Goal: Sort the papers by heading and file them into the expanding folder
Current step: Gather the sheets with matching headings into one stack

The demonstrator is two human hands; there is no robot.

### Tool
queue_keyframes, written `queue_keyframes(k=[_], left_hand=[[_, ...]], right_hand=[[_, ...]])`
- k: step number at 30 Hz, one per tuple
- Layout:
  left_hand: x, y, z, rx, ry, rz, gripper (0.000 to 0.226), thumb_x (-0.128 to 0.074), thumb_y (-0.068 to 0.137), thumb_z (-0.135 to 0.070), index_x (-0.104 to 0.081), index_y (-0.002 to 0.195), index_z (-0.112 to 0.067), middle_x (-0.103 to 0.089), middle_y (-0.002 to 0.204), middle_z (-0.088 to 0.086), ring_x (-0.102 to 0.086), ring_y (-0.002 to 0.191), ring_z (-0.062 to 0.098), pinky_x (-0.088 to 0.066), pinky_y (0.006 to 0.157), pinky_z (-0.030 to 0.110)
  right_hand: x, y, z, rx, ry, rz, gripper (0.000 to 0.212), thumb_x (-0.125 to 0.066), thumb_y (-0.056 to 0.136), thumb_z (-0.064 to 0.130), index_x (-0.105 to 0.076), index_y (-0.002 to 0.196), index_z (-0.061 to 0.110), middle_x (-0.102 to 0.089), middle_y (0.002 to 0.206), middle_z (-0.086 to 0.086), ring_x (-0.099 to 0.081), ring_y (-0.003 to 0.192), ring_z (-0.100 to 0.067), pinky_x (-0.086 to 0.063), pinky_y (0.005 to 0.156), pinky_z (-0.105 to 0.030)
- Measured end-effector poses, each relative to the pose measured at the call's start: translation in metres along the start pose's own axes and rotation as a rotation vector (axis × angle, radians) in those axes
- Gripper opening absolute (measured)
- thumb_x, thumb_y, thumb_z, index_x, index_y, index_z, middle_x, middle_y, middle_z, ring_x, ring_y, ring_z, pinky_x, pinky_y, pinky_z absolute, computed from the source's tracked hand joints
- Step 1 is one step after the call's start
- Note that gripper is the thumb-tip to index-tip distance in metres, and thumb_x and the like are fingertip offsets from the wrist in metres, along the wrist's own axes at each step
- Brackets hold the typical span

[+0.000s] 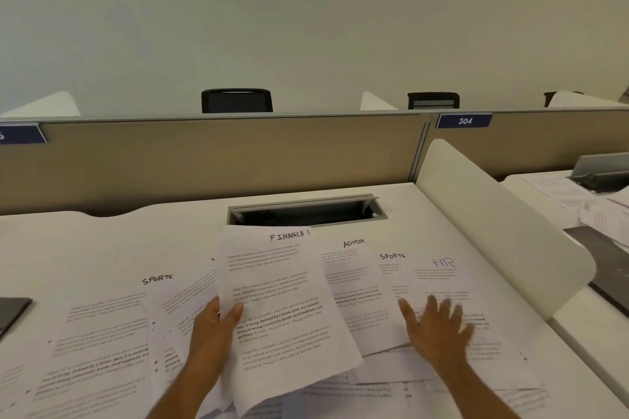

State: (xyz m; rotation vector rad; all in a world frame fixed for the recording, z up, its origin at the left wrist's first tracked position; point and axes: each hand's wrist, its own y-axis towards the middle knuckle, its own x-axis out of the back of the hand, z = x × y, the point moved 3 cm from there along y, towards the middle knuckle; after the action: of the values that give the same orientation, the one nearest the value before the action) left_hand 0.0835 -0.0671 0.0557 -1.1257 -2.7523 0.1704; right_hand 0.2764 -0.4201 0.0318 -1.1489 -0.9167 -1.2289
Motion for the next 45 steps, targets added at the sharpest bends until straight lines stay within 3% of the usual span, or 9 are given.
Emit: queue_keyframes(k=[6, 11, 14, 19, 25, 33, 38, 40, 45], left_hand=[[-0.006, 0.0, 0.0, 0.003, 0.0, 0.004, 0.029, -0.063, 0.097, -0.014, -0.066, 0.125, -0.013, -0.074, 0.109, 0.0, -0.07, 0.096, 0.02, -0.057, 0.078, 0.034], [-0.01, -0.001, -0.002, 0.001, -0.026, -0.001, 0.027, -0.064, 0.096, -0.014, -0.066, 0.123, -0.014, -0.074, 0.107, 0.0, -0.071, 0.094, 0.021, -0.057, 0.073, 0.032], [-0.009, -0.001, 0.0, 0.009, -0.042, -0.002, 0.025, -0.063, 0.097, -0.015, -0.067, 0.122, -0.016, -0.074, 0.108, -0.001, -0.071, 0.098, 0.023, -0.057, 0.078, 0.034], [-0.008, -0.004, 0.004, 0.034, -0.067, -0.022, 0.022, -0.064, 0.096, -0.015, -0.067, 0.117, -0.02, -0.074, 0.101, -0.009, -0.071, 0.088, 0.011, -0.055, 0.067, 0.024], [-0.013, -0.001, 0.008, 0.048, -0.078, -0.006, 0.022, -0.063, 0.097, -0.015, -0.067, 0.118, -0.019, -0.074, 0.107, 0.0, -0.072, 0.094, 0.022, -0.058, 0.075, 0.035], [-0.018, 0.002, 0.009, 0.033, -0.085, 0.001, 0.02, -0.063, 0.097, -0.014, -0.068, 0.116, -0.017, -0.075, 0.107, 0.001, -0.071, 0.095, 0.023, -0.058, 0.079, 0.037], [-0.019, 0.006, 0.008, 0.036, -0.083, 0.004, 0.024, -0.063, 0.097, -0.015, -0.067, 0.12, -0.016, -0.074, 0.109, 0.002, -0.071, 0.096, 0.024, -0.058, 0.084, 0.042], [-0.02, 0.006, 0.007, 0.034, -0.078, 0.002, 0.022, -0.063, 0.097, -0.015, -0.067, 0.118, -0.017, -0.074, 0.108, 0.002, -0.072, 0.094, 0.024, -0.059, 0.079, 0.039], [-0.026, 0.008, 0.005, 0.032, -0.076, 0.004, 0.018, -0.063, 0.097, -0.015, -0.068, 0.113, -0.021, -0.076, 0.103, -0.001, -0.073, 0.091, 0.024, -0.059, 0.068, 0.032]], right_hand=[[-0.026, -0.009, 0.016, 0.107, 0.074, 0.136, 0.105, -0.013, 0.08, 0.087, 0.0, 0.159, 0.019, -0.001, 0.168, -0.005, 0.002, 0.154, -0.029, 0.006, 0.118, -0.06], [-0.015, -0.013, 0.028, 0.245, 0.301, 0.03, 0.096, -0.028, 0.087, 0.077, -0.017, 0.158, 0.013, -0.021, 0.164, -0.01, -0.023, 0.15, -0.027, -0.023, 0.121, -0.045], [-0.001, -0.005, 0.0, 0.166, 0.247, -0.211, 0.075, -0.039, 0.095, 0.063, -0.041, 0.146, 0.007, -0.053, 0.144, -0.013, -0.05, 0.132, -0.03, -0.043, 0.107, -0.044], [0.003, 0.016, -0.063, -0.065, 0.095, -0.161, 0.055, -0.05, 0.096, 0.033, -0.04, 0.144, 0.008, -0.059, 0.135, -0.012, -0.054, 0.125, -0.029, -0.04, 0.108, -0.045], [0.014, 0.031, -0.091, -0.191, 0.081, -0.042, 0.096, -0.053, 0.084, 0.068, -0.02, 0.15, 0.007, -0.035, 0.156, -0.009, -0.026, 0.147, -0.026, -0.02, 0.118, -0.055], [0.018, 0.038, -0.101, -0.346, 0.048, 0.152, 0.16, -0.033, 0.033, 0.11, 0.002, 0.157, 0.016, 0.006, 0.167, -0.007, 0.005, 0.153, -0.028, -0.002, 0.116, -0.064], [0.012, 0.052, -0.094, -0.11, -0.082, -0.068, 0.084, -0.02, 0.092, 0.073, -0.045, 0.142, 0.011, -0.04, 0.153, -0.013, -0.027, 0.146, -0.033, -0.019, 0.119, -0.055], [0.011, 0.054, -0.091, -0.022, -0.063, -0.043, 0.07, -0.031, 0.096, 0.063, -0.047, 0.139, 0.011, -0.045, 0.148, -0.012, -0.036, 0.14, -0.032, -0.028, 0.117, -0.05], [0.012, 0.048, -0.086, -0.128, -0.015, 0.121, 0.14, -0.037, 0.047, 0.106, -0.006, 0.158, 0.026, -0.001, 0.167, -0.011, -0.002, 0.152, -0.037, -0.007, 0.12, -0.056]])
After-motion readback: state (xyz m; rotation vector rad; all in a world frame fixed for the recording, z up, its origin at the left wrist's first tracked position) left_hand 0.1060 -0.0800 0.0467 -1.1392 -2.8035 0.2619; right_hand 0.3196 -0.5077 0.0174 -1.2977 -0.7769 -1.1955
